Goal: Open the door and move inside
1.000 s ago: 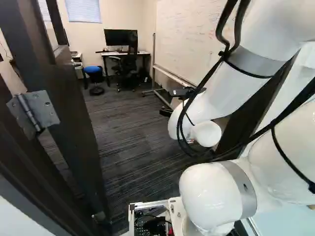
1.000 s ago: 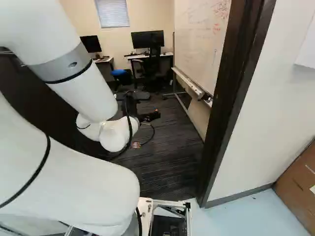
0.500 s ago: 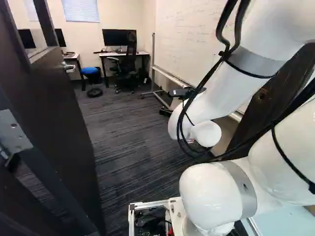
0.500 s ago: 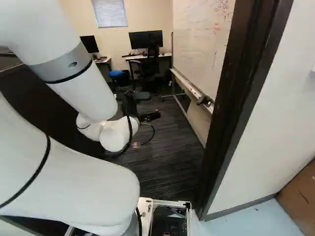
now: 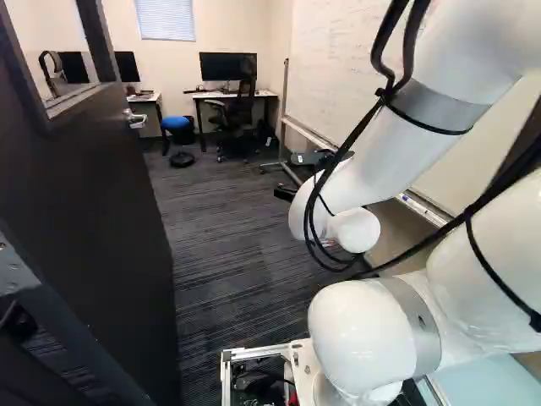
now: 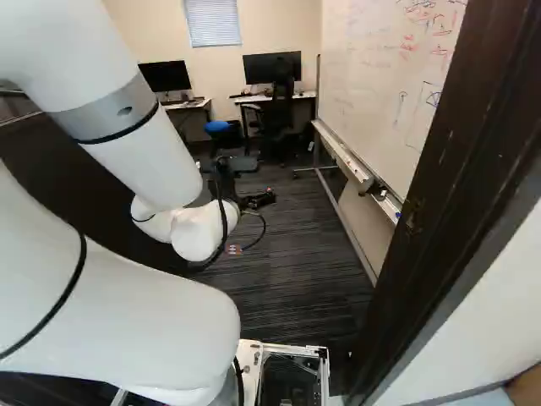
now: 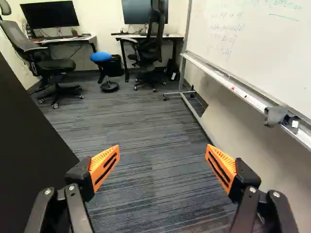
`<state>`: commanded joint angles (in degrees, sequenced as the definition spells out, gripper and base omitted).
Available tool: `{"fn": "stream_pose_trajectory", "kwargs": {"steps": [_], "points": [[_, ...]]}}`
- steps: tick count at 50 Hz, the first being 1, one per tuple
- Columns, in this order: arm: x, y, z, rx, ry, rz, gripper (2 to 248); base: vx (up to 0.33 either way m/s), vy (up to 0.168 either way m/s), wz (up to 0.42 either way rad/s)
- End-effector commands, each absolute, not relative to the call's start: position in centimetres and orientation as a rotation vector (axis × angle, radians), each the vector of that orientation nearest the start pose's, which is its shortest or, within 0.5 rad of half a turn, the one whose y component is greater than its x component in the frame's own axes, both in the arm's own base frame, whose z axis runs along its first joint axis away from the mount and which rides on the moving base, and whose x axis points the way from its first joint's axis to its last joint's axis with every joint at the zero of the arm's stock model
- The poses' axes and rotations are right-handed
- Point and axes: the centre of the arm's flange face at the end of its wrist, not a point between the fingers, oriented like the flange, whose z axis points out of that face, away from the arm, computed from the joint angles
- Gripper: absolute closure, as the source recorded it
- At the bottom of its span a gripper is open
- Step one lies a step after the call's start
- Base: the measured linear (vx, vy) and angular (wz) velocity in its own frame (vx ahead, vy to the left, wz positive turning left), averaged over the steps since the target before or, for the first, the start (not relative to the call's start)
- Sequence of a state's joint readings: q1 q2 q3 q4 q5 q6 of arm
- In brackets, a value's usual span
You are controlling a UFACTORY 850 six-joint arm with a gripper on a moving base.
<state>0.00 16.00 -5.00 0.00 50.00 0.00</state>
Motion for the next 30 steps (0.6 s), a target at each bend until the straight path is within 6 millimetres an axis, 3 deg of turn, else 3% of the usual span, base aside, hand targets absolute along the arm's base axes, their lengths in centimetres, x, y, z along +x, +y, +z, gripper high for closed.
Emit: {"fn": "stream_pose_trajectory", "kwargs": {"steps": [30], "points": [[27.03, 0.00, 36.56, -2.558, 0.000, -1.824, 3, 0.148, 0.044, 0.188]]}}
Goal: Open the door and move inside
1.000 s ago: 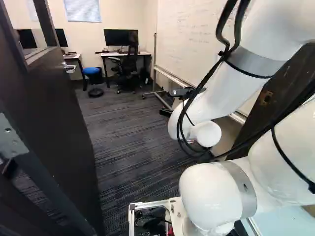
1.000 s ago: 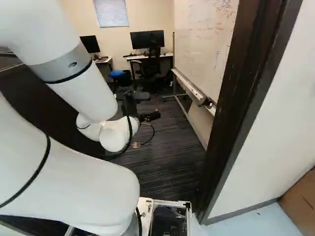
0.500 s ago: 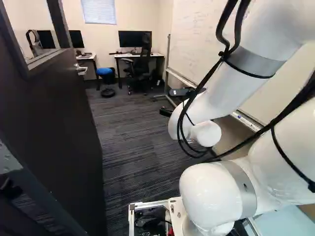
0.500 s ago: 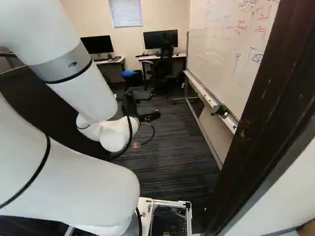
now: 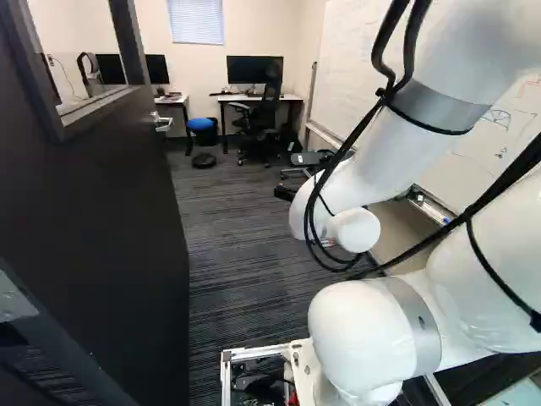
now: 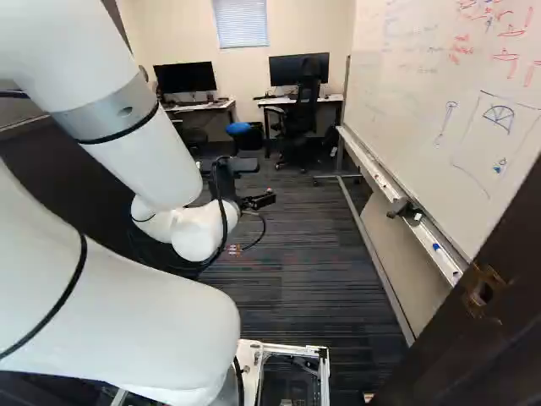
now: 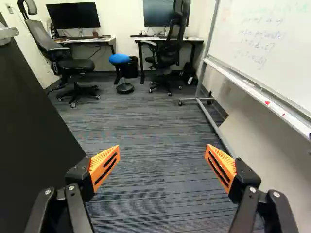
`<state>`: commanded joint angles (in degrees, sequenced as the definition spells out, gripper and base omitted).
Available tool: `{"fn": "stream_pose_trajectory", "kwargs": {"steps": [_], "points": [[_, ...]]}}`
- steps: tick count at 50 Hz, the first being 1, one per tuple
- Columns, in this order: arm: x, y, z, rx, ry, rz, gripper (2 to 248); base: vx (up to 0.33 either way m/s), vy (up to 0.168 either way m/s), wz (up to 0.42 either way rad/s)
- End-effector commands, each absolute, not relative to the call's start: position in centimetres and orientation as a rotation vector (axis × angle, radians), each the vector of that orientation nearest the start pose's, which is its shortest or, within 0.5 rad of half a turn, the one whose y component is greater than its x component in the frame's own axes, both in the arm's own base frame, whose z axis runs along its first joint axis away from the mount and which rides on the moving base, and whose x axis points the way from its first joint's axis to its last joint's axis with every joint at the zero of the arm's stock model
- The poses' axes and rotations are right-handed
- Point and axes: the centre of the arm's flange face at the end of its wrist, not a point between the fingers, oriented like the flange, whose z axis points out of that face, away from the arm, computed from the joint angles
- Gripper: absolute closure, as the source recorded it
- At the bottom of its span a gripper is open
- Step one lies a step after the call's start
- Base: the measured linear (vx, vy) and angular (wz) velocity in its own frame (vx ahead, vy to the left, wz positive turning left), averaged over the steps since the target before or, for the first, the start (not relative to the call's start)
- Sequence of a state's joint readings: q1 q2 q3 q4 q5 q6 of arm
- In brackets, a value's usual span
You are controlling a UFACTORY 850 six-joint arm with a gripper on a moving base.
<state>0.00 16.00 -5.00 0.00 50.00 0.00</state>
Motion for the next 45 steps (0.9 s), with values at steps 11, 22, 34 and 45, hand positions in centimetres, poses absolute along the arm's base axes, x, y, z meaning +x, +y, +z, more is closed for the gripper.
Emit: {"fn": "stream_pose_trajectory", "kwargs": {"steps": [11, 22, 34, 45], "points": [[27.03, 0.00, 36.56, -2.558, 0.000, -1.824, 3, 0.177, 0.051, 0.229], [27.03, 0.00, 36.56, -2.558, 0.000, -1.824, 3, 0.167, 0.025, 0.099], [27.03, 0.00, 36.56, -2.558, 0.000, -1.824, 3, 0.180, 0.006, 0.007], [27.03, 0.00, 36.56, -2.558, 0.000, -1.824, 3, 0.186, 0.005, 0.009]]}}
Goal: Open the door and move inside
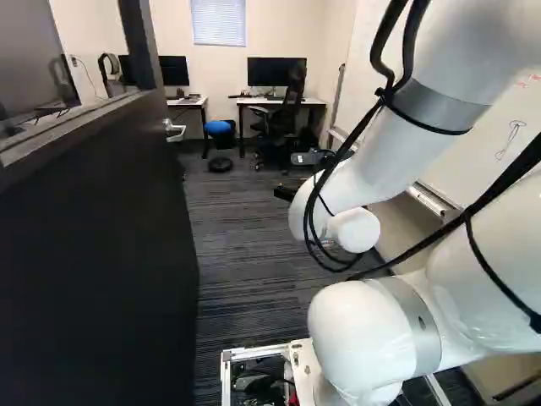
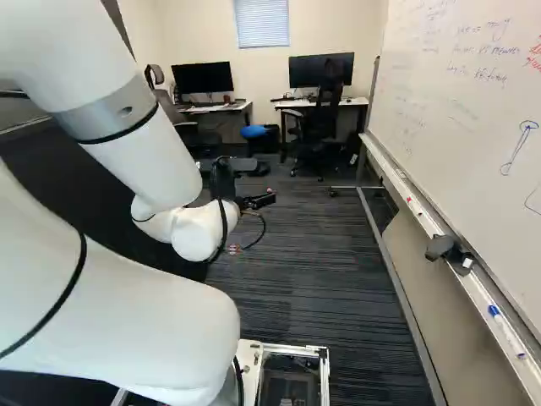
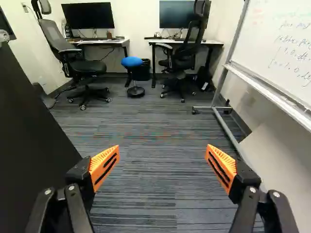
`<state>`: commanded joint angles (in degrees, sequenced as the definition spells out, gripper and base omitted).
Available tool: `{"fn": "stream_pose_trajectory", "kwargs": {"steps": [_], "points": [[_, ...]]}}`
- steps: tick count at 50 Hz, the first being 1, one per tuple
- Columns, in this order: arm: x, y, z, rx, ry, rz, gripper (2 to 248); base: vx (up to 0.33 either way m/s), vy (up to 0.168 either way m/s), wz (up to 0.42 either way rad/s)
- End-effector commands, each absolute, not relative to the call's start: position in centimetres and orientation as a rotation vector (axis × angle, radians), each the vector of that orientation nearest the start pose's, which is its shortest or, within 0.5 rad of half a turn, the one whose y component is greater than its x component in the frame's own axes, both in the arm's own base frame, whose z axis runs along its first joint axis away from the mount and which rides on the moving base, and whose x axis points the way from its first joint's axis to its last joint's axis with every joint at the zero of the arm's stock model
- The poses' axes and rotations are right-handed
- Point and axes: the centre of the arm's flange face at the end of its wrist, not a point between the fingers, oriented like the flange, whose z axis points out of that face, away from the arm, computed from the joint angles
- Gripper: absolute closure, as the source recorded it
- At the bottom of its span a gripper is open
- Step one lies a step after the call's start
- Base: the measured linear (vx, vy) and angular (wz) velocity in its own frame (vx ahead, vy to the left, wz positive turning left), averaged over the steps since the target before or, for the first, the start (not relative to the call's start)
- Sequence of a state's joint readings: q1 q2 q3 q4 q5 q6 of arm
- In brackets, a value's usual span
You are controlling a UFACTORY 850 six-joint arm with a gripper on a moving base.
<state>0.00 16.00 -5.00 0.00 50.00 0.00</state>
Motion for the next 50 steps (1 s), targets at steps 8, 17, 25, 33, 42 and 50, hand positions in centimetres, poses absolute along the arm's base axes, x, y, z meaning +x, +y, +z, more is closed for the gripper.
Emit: {"fn": "stream_pose_trajectory", "kwargs": {"steps": [8, 17, 25, 33, 42, 50], "points": [[27.03, 0.00, 36.56, -2.558, 0.000, -1.824, 3, 0.203, 0.009, 0.007], [27.03, 0.00, 36.56, -2.558, 0.000, -1.824, 3, 0.207, 0.008, 0.011], [27.03, 0.00, 36.56, -2.558, 0.000, -1.824, 3, 0.211, 0.007, 0.009], [27.03, 0.00, 36.56, -2.558, 0.000, -1.824, 3, 0.187, 0.004, 0.005], [27.03, 0.00, 36.56, -2.558, 0.000, -1.824, 3, 0.204, 0.001, -0.005], [27.03, 0.00, 36.56, -2.558, 0.000, -1.824, 3, 0.212, 0.001, -0.005]]}}
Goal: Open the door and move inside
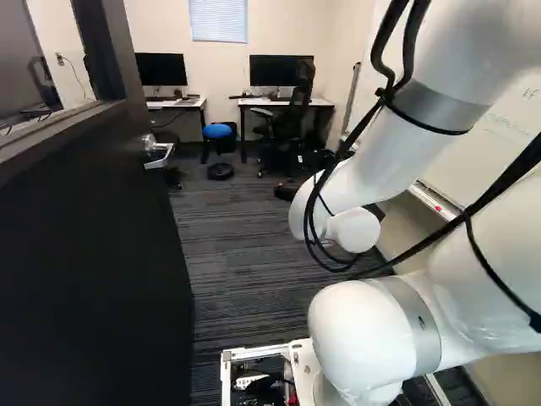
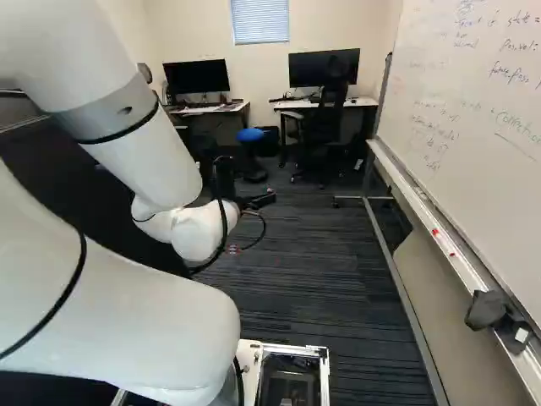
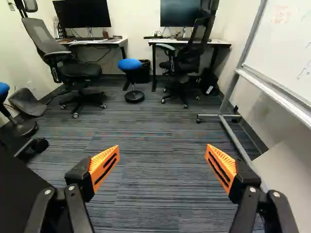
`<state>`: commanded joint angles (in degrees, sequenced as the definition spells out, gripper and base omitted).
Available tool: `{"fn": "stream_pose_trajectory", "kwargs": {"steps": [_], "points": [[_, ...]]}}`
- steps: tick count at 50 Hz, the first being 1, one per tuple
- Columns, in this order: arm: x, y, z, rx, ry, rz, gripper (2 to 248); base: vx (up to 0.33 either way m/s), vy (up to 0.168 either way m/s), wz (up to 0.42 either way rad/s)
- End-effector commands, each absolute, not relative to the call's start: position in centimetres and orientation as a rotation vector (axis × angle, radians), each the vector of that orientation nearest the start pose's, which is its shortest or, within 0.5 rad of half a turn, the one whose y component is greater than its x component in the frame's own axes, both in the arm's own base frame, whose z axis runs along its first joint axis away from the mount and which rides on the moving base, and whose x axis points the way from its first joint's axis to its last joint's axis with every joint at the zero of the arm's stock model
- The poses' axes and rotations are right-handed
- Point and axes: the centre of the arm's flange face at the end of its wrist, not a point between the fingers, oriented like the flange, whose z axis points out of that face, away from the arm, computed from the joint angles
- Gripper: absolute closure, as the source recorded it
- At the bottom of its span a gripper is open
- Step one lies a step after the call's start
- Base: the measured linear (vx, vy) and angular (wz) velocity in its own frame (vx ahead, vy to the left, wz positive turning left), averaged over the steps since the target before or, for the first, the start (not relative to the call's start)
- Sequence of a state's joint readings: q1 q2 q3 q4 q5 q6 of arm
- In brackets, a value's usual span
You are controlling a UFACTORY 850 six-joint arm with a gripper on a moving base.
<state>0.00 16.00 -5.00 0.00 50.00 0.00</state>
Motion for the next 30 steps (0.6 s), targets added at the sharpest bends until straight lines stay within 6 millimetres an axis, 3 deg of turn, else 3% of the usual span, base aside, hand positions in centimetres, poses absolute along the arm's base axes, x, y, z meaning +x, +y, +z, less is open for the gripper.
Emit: {"fn": "stream_pose_trajectory", "kwargs": {"steps": [30], "points": [[27.03, 0.00, 36.56, -2.558, 0.000, -1.824, 3, 0.218, 0.007, -0.008]]}}
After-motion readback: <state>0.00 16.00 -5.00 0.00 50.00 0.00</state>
